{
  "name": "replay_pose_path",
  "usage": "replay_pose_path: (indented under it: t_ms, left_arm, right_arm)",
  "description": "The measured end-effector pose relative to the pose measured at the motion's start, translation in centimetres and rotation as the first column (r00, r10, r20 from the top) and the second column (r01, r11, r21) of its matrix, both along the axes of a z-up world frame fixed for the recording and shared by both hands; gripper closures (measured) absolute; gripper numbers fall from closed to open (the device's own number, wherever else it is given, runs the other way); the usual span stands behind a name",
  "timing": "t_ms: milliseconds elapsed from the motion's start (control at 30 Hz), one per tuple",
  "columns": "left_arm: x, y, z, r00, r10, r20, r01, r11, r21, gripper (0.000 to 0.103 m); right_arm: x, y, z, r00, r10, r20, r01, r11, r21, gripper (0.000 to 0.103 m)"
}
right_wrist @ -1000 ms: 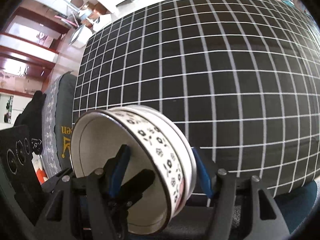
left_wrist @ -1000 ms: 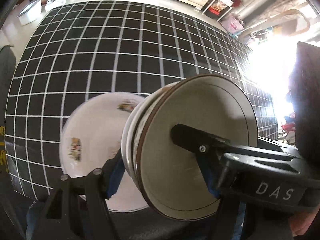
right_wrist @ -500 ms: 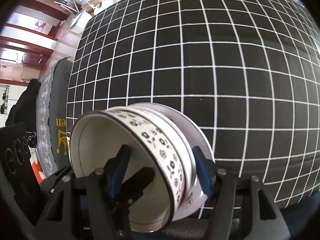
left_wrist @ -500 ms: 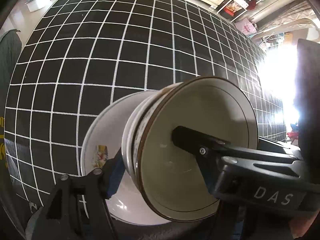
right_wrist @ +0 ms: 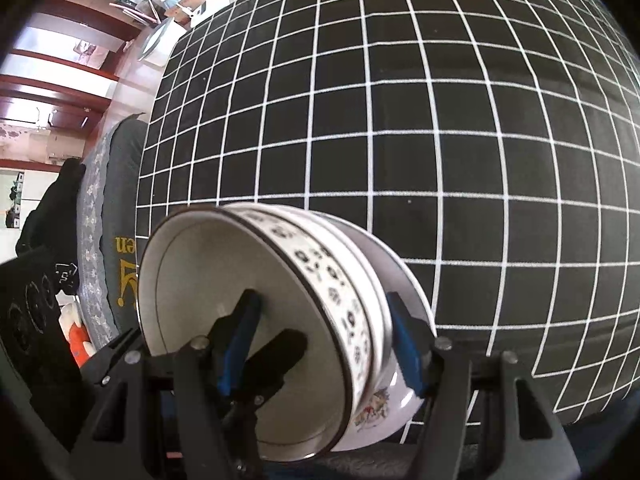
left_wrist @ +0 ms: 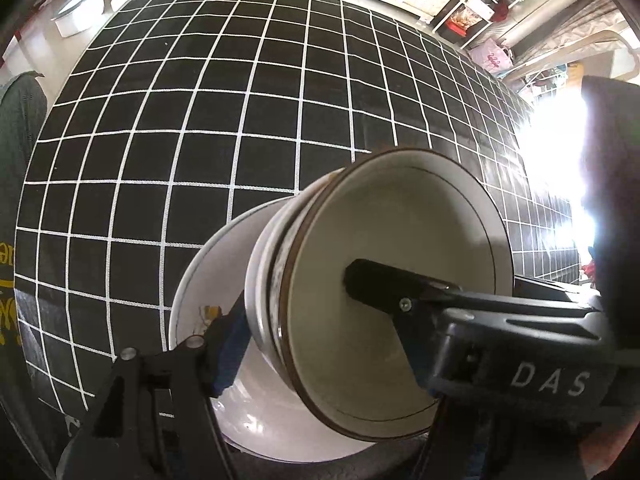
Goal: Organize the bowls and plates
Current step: 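Lower the bowl stack onto the bear-print plate with both grippers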
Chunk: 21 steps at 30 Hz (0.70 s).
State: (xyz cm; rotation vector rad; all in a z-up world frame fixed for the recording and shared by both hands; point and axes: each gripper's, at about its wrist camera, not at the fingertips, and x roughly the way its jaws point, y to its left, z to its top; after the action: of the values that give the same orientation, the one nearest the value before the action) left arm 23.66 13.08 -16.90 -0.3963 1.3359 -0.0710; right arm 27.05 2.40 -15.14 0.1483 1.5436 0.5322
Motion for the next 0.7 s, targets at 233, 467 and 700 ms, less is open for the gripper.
replay_pose_path:
  t_ms: [233,467,700]
  left_arm:
    - [-0.2,0.3,0.2,0.999,0.048,0.004,-0.048,0.999,0.012,0.037]
    - [-1.2,0.8,2.4,0.996,0.069,0.047,-0.071,0.997,0.038,0.037]
    - [-3.6,0.6,5.1,0.99,0.091,0.103,-0.098,0.993,0.061,0.037]
  right_arm:
    - [0.1,-0.9,0.4,1.0,-0.006,0.015,0.006,0.999,0.038,0.036]
    - [-0.2,-1.4,2.4,0.997,-0.003,0.083,-0.001,0.999,0.047,0.036]
    - [-1.4,-3.1,3.8,0.994,-0.028,0.108,0.021,0.998,0.066,0.036]
